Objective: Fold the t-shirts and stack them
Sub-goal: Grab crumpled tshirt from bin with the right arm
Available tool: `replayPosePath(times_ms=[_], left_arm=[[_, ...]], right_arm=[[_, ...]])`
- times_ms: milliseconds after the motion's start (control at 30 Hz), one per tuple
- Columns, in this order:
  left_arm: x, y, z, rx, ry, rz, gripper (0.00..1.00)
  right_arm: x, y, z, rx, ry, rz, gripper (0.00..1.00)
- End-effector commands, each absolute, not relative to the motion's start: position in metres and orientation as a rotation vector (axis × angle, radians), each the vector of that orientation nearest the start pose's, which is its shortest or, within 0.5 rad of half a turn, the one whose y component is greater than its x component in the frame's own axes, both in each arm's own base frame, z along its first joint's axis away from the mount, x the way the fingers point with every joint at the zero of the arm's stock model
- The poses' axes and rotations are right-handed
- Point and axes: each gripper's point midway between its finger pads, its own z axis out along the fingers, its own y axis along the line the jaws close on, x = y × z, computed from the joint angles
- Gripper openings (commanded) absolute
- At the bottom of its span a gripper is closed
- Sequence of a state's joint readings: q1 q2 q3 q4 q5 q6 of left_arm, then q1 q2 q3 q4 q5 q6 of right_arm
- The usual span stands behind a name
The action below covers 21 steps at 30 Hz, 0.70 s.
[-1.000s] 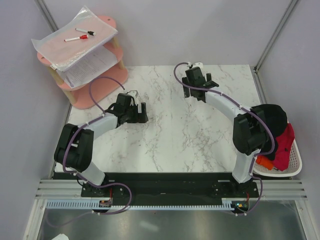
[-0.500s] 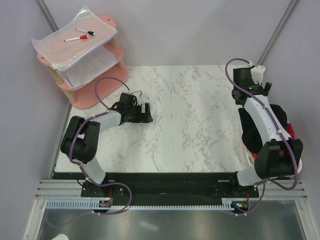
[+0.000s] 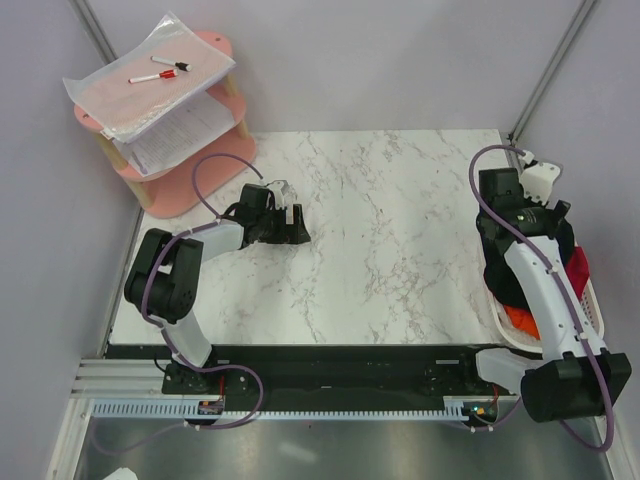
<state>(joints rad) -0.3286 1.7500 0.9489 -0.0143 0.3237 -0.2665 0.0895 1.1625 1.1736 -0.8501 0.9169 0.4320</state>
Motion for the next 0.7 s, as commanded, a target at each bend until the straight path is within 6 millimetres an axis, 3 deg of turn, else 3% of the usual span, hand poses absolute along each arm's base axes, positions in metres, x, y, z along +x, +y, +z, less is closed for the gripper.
replayPosePath(times_ms=[0, 233, 333, 367, 467, 567, 667], left_arm=[[0.381, -0.204, 0.050, 0.272, 2.364, -0.691, 1.00], [0.380, -0.204, 0.056, 0.278, 2.346, -0.698, 1.00], [0.382, -0.200, 0.058, 0.279, 2.335, -0.672, 1.00], [0.382, -0.200, 0.058, 0.278, 2.336, -0.663, 1.00], [0.383, -0.197, 0.059, 0.273, 2.337, -0.642, 1.00], [0.386, -0.196, 0.063, 0.270, 2.331, -0.639, 1.00], [0.390, -0.198, 0.075, 0.255, 2.310, -0.668, 1.00]], right_arm=[[0.248, -0.112, 0.219, 0.774, 2.094, -0.847, 0.98], [0.256, -0.117, 0.190, 0.852, 2.191, -0.724, 0.98], [0.261, -0.116, 0.177, 0.860, 2.215, -0.694, 0.88], [0.264, -0.115, 0.174, 0.859, 2.224, -0.681, 0.65], [0.271, -0.110, 0.166, 0.852, 2.248, -0.625, 0.15], [0.283, -0.103, 0.172, 0.812, 2.238, -0.541, 0.02], [0.299, -0.097, 0.193, 0.775, 2.189, -0.458, 0.00]])
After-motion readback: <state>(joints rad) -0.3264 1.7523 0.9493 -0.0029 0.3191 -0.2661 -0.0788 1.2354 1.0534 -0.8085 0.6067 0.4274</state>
